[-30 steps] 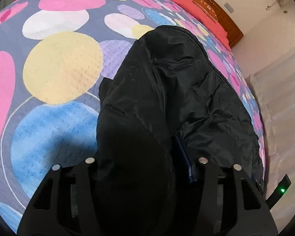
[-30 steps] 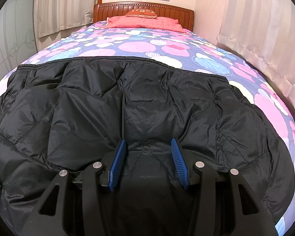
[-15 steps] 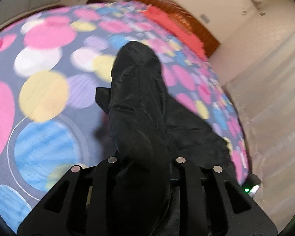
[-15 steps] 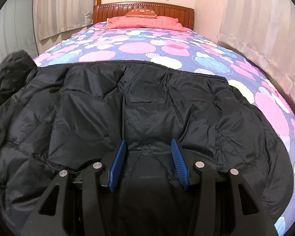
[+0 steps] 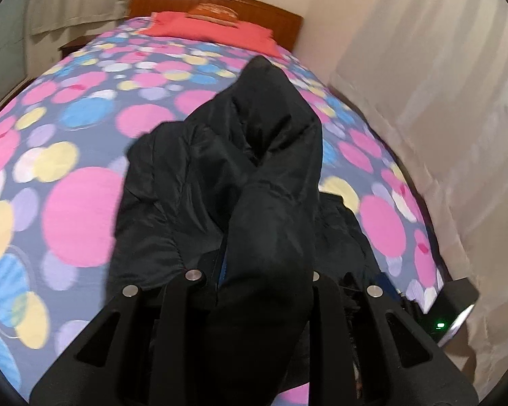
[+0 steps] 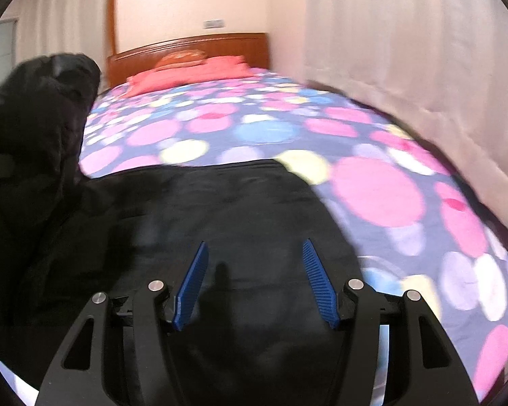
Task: Fold large clothes
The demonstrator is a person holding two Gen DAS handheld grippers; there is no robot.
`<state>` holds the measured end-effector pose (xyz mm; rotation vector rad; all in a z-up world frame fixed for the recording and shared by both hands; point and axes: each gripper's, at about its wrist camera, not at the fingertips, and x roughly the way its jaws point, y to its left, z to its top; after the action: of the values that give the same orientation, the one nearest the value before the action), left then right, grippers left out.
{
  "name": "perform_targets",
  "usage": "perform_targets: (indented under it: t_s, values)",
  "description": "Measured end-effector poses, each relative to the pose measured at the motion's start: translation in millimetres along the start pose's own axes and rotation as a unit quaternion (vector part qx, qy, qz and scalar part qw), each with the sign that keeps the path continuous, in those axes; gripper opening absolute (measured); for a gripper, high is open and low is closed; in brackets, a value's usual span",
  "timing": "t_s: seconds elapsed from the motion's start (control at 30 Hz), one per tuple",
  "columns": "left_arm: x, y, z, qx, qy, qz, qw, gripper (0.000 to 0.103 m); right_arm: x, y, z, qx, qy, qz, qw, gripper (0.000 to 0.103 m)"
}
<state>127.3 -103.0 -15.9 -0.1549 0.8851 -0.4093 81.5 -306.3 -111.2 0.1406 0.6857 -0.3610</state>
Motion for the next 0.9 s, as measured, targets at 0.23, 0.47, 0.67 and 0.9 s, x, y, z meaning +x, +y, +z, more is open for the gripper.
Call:
perform_targets:
  t_s: [0.23, 0.47, 0.67, 0.9]
  values:
    - [71.1, -71.9, -24.2, 0.028, 0.048, -0.008, 0.9984, 0.021, 8.6, -84.8, -4.1, 0.049, 0.024, -0.051, 0.997, 0.058]
    - [122.1, -105.7, -53.8, 0.059, 0.051, 0.007, 0.9969, 0.021, 21.5, -118.3, -22.3, 0.065, 0.054, -0.074, 0.994, 0.058]
    - [127.6, -108.5, -61.3, 0.069, 0.036, 0.010, 0.9969, 0.021, 25.1, -119.9, -31.1, 0.071, 0.069, -0.072, 0.992, 0.058]
    - [107.8, -119.6, -56.9, 0.078, 0.038, -0.024, 0.9959, 0.065, 15.3, -118.1, -28.5, 0.069, 0.065, -0.073, 0.993, 0.058]
